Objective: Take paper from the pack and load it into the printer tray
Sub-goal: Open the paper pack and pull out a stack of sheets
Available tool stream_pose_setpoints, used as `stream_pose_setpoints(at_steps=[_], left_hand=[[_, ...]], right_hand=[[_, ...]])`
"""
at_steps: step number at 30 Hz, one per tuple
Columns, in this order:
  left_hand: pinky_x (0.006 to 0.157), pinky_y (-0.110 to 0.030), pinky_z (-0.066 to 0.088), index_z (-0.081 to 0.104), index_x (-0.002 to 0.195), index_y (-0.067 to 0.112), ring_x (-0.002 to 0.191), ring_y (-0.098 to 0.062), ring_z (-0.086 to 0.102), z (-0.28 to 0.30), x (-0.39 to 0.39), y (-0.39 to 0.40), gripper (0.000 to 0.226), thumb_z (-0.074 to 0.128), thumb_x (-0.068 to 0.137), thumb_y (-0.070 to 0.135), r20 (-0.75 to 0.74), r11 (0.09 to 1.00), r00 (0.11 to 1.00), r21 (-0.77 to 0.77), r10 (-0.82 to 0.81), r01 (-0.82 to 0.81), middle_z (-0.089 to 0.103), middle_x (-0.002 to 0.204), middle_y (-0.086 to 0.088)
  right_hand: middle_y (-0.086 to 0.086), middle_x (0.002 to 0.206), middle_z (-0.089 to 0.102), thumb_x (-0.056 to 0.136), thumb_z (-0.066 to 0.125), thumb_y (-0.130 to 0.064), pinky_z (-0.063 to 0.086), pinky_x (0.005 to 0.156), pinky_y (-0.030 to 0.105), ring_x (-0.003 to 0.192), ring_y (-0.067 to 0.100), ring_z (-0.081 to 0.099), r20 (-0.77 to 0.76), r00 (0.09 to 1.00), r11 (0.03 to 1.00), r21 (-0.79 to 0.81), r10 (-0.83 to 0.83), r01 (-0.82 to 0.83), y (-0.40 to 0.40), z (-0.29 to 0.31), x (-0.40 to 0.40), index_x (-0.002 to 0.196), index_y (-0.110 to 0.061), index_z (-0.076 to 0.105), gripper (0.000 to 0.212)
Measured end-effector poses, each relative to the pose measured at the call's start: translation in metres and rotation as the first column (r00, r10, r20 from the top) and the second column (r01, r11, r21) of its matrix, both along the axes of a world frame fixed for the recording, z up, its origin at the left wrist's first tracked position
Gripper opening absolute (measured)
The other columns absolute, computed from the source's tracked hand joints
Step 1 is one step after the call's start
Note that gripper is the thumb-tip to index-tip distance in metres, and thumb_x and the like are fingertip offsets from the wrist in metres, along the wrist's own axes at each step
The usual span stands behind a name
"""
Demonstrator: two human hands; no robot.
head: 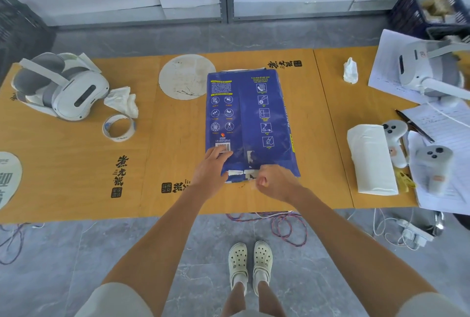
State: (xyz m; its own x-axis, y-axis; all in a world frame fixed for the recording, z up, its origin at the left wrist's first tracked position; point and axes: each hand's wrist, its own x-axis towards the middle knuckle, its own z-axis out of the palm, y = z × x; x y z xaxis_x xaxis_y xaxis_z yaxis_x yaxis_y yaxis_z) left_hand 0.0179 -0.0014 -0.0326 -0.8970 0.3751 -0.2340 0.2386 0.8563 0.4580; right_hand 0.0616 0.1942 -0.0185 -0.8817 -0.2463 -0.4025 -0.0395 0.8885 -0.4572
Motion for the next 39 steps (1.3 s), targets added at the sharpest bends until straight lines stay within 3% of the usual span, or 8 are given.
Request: stream_pose_setpoints(at_steps=[5, 9, 12, 18, 21, 25, 30, 39], left_hand=[[0.095, -0.028, 0.046, 0.039, 0.138, 0.023, 0.135, -0.012, 0.031, -0.002, 0.007, -0.001, 0.056, 0.058, 0.086, 0.013, -0.018, 1.000, 1.000, 0.018, 0.014, -0.014, 0.034, 0.143, 0.004], [0.095, -0.026, 0.045, 0.038, 0.139, 0.020, 0.136, -0.013, 0.028, -0.001, 0.010, 0.000, 0.057, 0.058, 0.086, 0.013, -0.039, 1.000, 0.999, 0.015, 0.001, 0.000, 0.034, 0.144, 0.003], [0.095, -0.026, 0.045, 0.037, 0.139, 0.020, 0.136, -0.014, 0.027, -0.001, 0.010, -0.001, 0.057, 0.059, 0.086, 0.013, -0.039, 1.000, 0.999, 0.012, -0.006, 0.006, 0.034, 0.145, 0.002], [0.098, -0.027, 0.044, 0.038, 0.138, 0.019, 0.136, -0.014, 0.029, 0.001, 0.011, -0.001, 0.061, 0.062, 0.083, 0.013, -0.027, 1.000, 1.000, 0.026, -0.003, 0.004, 0.035, 0.145, 0.002], [0.100, -0.029, 0.047, 0.038, 0.138, 0.019, 0.136, -0.014, 0.028, 0.001, 0.014, -0.004, 0.065, 0.066, 0.080, 0.015, -0.026, 0.999, 0.999, 0.015, -0.028, 0.028, 0.034, 0.144, 0.003], [0.098, -0.028, 0.046, 0.036, 0.138, 0.019, 0.137, -0.014, 0.027, 0.001, 0.017, -0.005, 0.067, 0.067, 0.079, 0.016, -0.028, 1.000, 0.999, 0.008, -0.023, 0.023, 0.033, 0.145, 0.003], [0.095, -0.026, 0.047, 0.035, 0.139, 0.020, 0.137, -0.013, 0.025, -0.001, 0.018, -0.006, 0.066, 0.065, 0.081, 0.013, -0.044, 1.000, 0.999, 0.000, -0.031, 0.031, 0.031, 0.145, 0.003], [0.102, -0.031, 0.045, 0.037, 0.138, 0.020, 0.137, -0.014, 0.028, -0.004, 0.017, -0.007, 0.062, 0.064, 0.083, 0.012, -0.055, 1.000, 0.999, 0.000, -0.002, 0.002, 0.034, 0.144, 0.002]], right_hand=[[0.005, 0.089, 0.062, 0.085, 0.046, -0.018, 0.032, 0.051, 0.021, 0.079, 0.024, 0.058, 0.062, 0.998, 0.998, 0.054, 0.032, -0.035, -0.005, -0.013, 0.015, 0.078, -0.012, 0.061, 0.017], [0.006, 0.102, 0.066, 0.091, 0.047, -0.019, 0.032, 0.056, 0.022, 0.086, 0.025, 0.063, 0.000, 0.995, 0.987, 0.125, 0.098, -0.098, -0.013, -0.021, 0.019, 0.090, -0.012, 0.066, 0.020], [0.003, 0.108, 0.067, 0.092, 0.047, -0.019, 0.026, 0.050, 0.017, 0.089, 0.023, 0.063, -0.036, 0.990, 0.981, 0.143, 0.136, -0.130, -0.015, -0.021, 0.021, 0.091, -0.013, 0.068, 0.021], [-0.010, 0.121, 0.060, 0.090, 0.049, -0.019, 0.042, 0.074, 0.022, 0.103, 0.015, 0.060, -0.082, 0.975, 0.977, 0.077, 0.205, -0.199, 0.000, -0.017, 0.036, 0.105, -0.025, 0.067, 0.024], [-0.002, 0.109, 0.066, 0.083, 0.058, -0.014, 0.042, 0.076, 0.022, 0.097, 0.019, 0.063, -0.191, 0.980, 0.998, 0.001, 0.062, -0.063, 0.015, -0.013, 0.037, 0.109, -0.019, 0.065, 0.027], [0.004, 0.106, 0.062, 0.065, 0.075, -0.012, 0.051, 0.082, 0.033, 0.096, 0.023, 0.062, -0.353, 0.935, 0.994, 0.084, -0.040, 0.074, 0.039, -0.015, 0.032, 0.113, -0.016, 0.057, 0.052], [0.012, 0.140, 0.047, 0.076, 0.071, -0.019, 0.043, 0.100, 0.039, 0.126, 0.030, 0.047, -0.358, 0.930, 0.972, 0.175, -0.083, 0.154, 0.053, -0.015, 0.022, 0.136, -0.011, 0.043, 0.066], [0.002, 0.156, 0.023, 0.089, 0.056, -0.028, 0.025, 0.115, 0.034, 0.145, 0.017, 0.017, -0.268, 0.963, 0.988, 0.145, -0.004, 0.045, 0.051, -0.022, 0.012, 0.145, -0.017, 0.027, 0.064]])
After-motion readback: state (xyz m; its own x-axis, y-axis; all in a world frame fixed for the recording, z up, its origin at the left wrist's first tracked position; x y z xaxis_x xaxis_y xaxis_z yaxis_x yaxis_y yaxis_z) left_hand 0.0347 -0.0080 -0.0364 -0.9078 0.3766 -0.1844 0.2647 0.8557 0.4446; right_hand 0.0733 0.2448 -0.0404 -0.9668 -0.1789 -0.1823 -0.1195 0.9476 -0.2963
